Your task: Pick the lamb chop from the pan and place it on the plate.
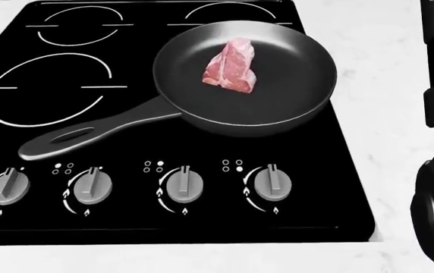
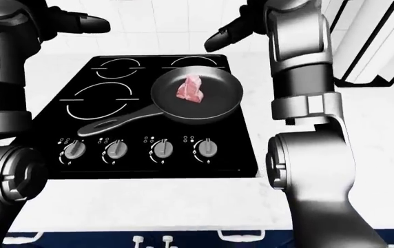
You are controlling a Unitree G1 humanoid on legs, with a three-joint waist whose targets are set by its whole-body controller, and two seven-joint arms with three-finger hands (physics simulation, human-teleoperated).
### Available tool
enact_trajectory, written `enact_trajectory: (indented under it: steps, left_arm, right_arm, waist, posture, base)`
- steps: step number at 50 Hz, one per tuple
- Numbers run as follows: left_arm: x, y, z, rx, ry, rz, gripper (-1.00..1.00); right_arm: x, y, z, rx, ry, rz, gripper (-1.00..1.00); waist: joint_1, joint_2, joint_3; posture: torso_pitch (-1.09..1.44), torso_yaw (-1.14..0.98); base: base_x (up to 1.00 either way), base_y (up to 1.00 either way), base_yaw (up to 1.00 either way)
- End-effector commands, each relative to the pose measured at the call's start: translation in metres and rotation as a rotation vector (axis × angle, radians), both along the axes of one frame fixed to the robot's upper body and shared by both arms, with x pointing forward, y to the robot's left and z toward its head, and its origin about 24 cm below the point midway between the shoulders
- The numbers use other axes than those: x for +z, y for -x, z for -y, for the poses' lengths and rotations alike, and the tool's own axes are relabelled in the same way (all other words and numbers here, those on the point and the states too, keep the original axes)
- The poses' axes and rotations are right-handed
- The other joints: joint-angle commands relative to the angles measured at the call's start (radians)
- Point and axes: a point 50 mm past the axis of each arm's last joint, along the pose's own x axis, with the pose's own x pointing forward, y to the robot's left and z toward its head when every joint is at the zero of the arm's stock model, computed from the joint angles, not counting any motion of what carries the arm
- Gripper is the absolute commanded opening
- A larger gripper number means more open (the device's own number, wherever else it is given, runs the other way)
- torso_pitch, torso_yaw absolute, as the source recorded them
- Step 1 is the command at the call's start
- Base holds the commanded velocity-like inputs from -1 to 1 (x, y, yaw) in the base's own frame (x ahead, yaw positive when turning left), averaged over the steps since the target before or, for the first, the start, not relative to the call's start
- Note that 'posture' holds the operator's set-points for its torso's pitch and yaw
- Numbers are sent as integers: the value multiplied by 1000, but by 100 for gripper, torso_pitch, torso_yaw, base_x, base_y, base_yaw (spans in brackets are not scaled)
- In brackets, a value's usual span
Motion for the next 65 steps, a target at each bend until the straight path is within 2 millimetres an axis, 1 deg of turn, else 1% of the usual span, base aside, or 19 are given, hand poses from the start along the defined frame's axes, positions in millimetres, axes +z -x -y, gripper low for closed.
enact_trajectory:
  steps: [1,9,13,20,26,32,36,40,46,57,62,65]
  left_arm:
    - [28,10,0,-1,-14,117,100]
    - [30,10,-6,15,-23,119,100]
    - [31,10,-8,20,-26,120,100]
    - [31,10,-11,25,-30,121,100]
    - [30,10,-12,27,-28,119,100]
    - [29,10,-12,27,-31,119,100]
    - [28,10,-12,27,-31,117,100]
    - [31,11,-9,21,-32,121,100]
    - [33,13,-7,18,-36,125,100]
    - [32,13,-7,18,-34,125,100]
    - [30,12,-5,16,-38,122,100]
    - [32,12,-5,12,-35,120,100]
  right_arm:
    - [26,7,-3,32,27,72,100]
    - [19,-3,-6,52,181,-5,100]
    - [15,-7,-10,68,213,-39,100]
    - [3,-12,-23,109,270,-105,100]
    - [1,-13,-32,126,293,-123,100]
    - [-11,-16,-35,137,313,-157,100]
    - [-12,-16,-36,139,322,-166,100]
    - [-8,-15,-37,143,327,-166,100]
    - [-16,-17,-46,152,336,-181,100]
    - [-20,-18,-56,159,313,-180,100]
    - [-31,-21,-57,166,299,-200,100]
    - [-30,-20,-60,173,300,-201,100]
  waist:
    - [1,1,-36]
    - [-4,11,-46]
    - [-6,15,-49]
    - [-9,21,-50]
    - [-12,24,-50]
    - [-14,26,-48]
    - [-14,25,-48]
    - [-14,26,-46]
    - [-15,26,-43]
    - [-13,29,-43]
    - [-12,28,-43]
    - [-11,27,-46]
  posture:
    - [0,0]
    - [0,0]
    - [0,0]
    - [0,0]
    - [0,0]
    - [0,0]
    - [0,0]
    - [0,0]
    - [0,0]
    - [0,0]
    - [0,0]
    - [0,0]
  base:
    - [0,0,0]
    - [0,0,0]
    - [0,0,0]
    - [0,0,0]
    - [0,0,0]
    - [0,0,0]
    - [0,0,0]
    - [0,0,0]
    - [0,0,0]
    - [0,0,0]
    - [0,0,0]
    - [0,0,0]
